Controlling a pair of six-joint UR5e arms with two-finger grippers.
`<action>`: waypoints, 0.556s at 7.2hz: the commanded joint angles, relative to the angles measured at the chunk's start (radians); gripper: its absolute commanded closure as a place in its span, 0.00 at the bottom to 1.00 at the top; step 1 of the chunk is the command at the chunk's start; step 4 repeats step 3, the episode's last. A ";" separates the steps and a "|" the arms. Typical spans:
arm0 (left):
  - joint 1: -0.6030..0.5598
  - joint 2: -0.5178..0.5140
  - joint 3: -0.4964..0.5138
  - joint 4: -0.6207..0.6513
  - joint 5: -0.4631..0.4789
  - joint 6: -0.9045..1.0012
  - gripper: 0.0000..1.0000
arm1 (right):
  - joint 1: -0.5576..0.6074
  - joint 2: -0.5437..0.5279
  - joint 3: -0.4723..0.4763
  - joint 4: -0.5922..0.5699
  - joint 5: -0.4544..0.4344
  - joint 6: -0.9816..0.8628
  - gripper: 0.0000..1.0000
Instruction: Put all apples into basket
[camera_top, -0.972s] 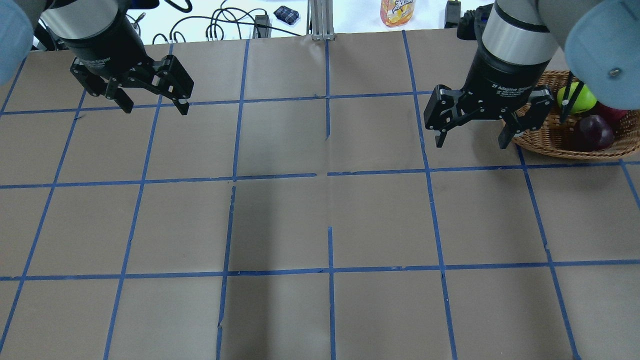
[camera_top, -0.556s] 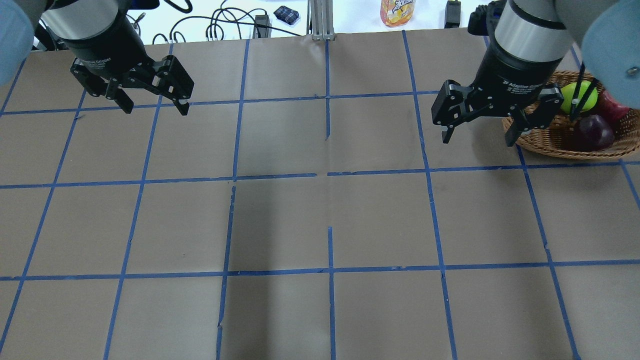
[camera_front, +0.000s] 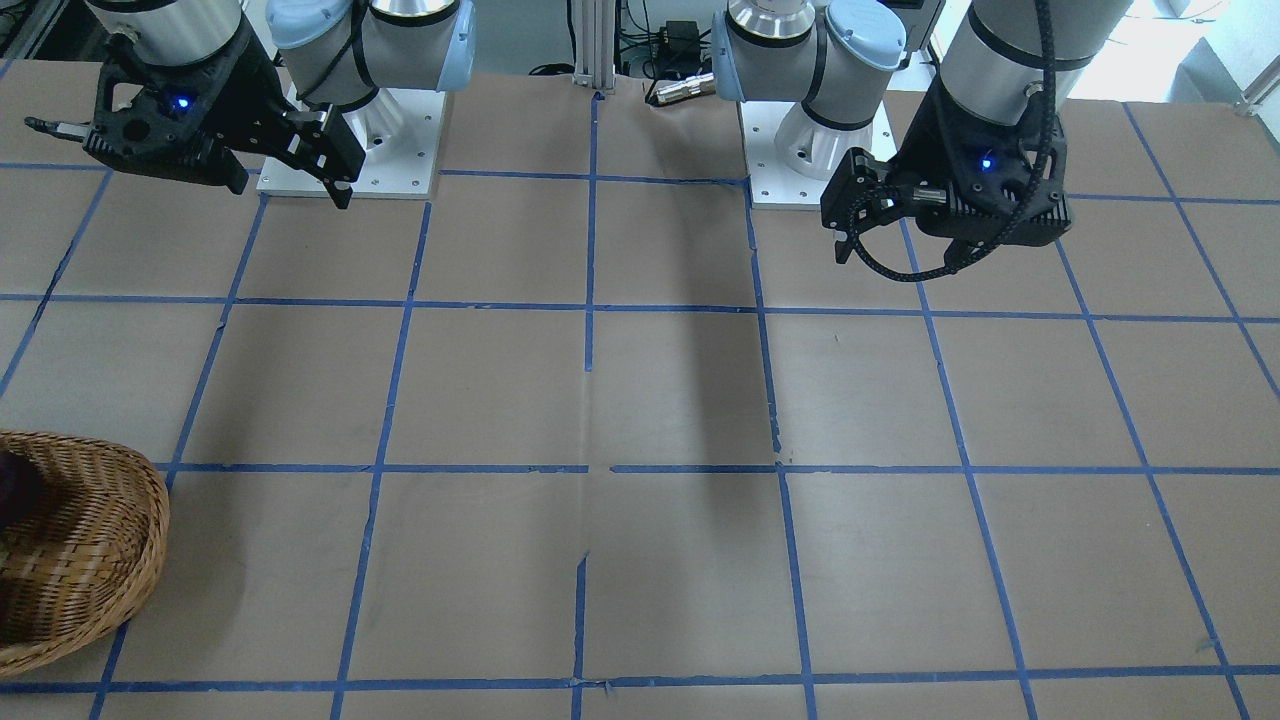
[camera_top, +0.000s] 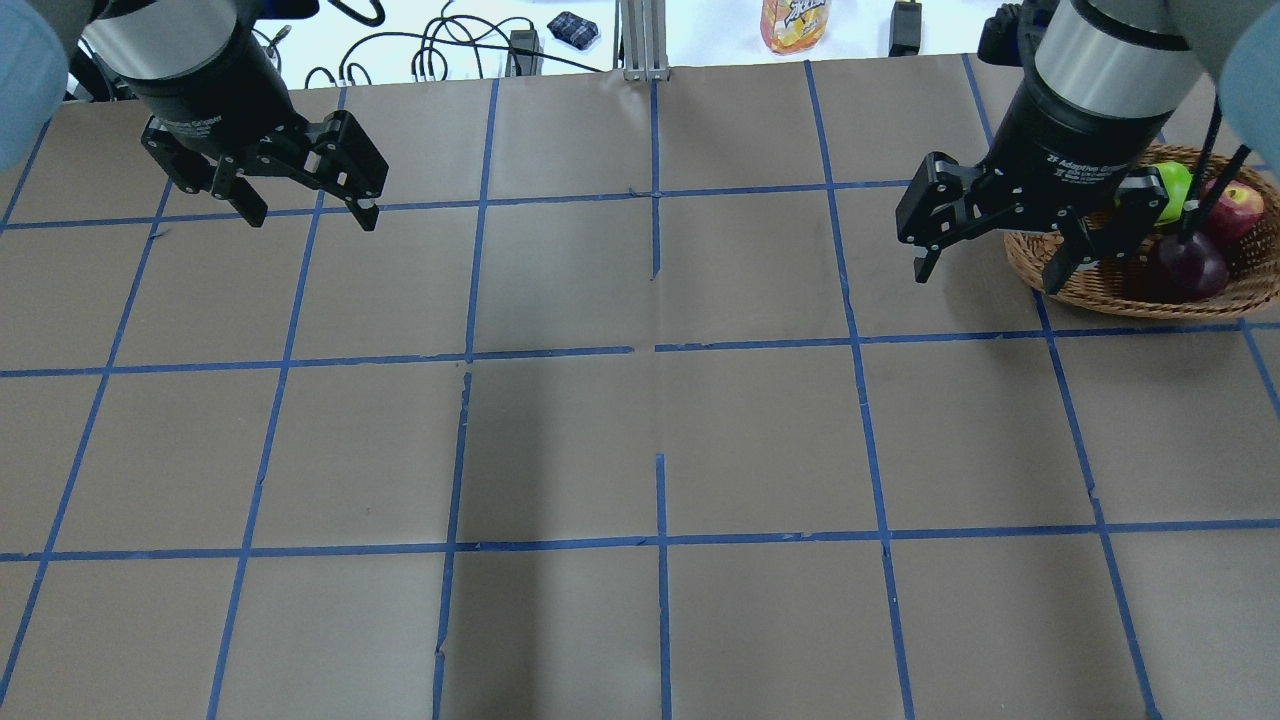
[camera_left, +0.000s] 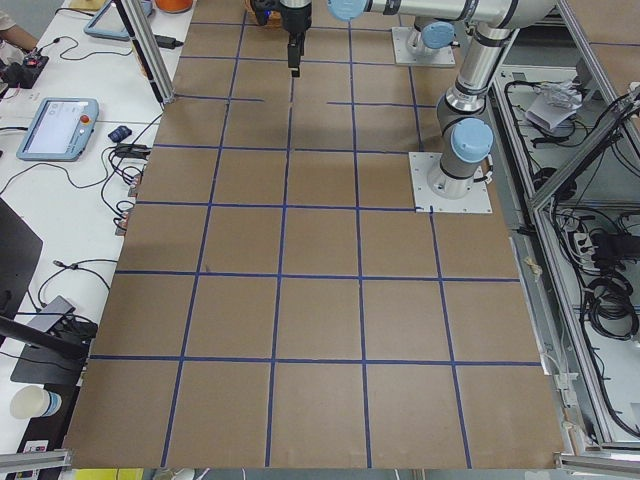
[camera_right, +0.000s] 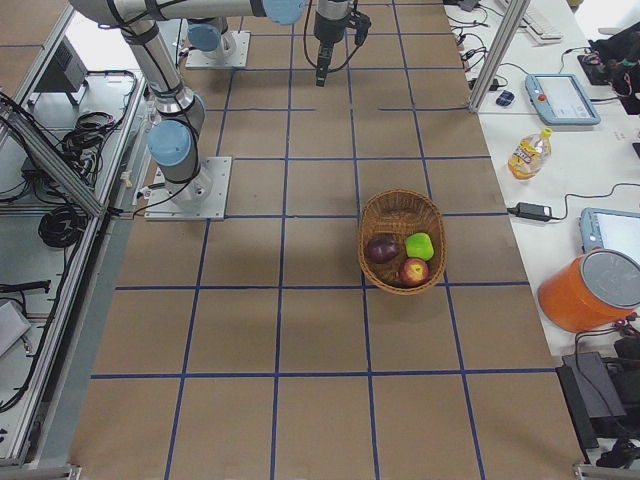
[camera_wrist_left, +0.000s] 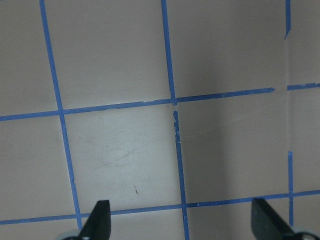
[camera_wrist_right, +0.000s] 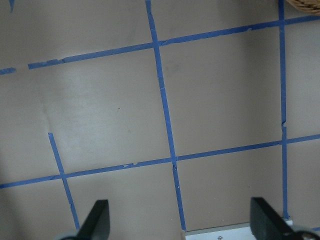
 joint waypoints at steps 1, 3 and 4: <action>0.000 0.000 0.000 0.000 0.000 0.000 0.00 | 0.003 -0.001 0.000 -0.001 0.009 -0.001 0.00; 0.000 0.000 0.000 -0.002 0.000 0.000 0.00 | 0.000 -0.002 0.009 -0.002 0.007 0.000 0.00; 0.000 0.000 0.000 -0.002 0.000 0.000 0.00 | 0.000 -0.002 0.009 -0.002 0.007 0.000 0.00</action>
